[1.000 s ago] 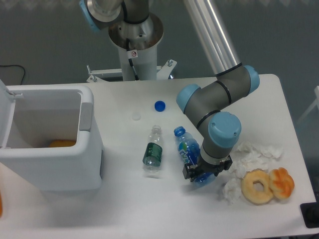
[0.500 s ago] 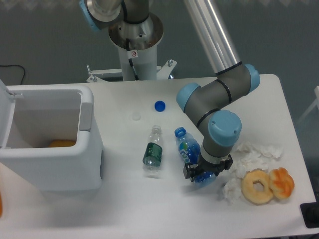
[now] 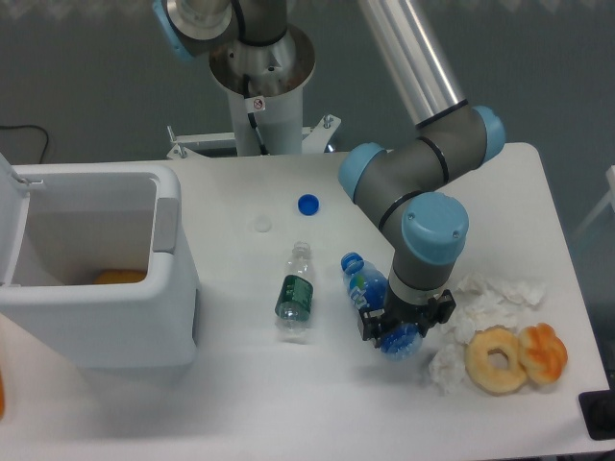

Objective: Pick up the plastic bottle
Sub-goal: 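Lift the held bottle upright off the table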

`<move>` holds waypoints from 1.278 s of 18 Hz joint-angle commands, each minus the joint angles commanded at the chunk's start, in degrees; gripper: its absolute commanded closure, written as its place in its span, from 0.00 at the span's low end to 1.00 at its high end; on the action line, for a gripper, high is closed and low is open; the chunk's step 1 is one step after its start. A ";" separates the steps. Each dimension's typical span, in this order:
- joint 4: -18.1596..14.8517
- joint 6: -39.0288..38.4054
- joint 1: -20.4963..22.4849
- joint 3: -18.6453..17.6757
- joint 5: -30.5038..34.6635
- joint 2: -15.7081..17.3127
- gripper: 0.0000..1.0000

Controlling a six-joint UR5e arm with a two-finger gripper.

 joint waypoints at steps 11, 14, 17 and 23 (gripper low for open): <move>0.00 1.57 -0.88 0.09 -5.97 10.54 0.22; 0.00 6.05 -2.01 0.35 -6.50 13.80 0.22; 0.00 13.86 -3.25 0.62 -6.94 14.94 0.24; 1.22 19.51 -4.30 0.62 -12.74 16.27 0.26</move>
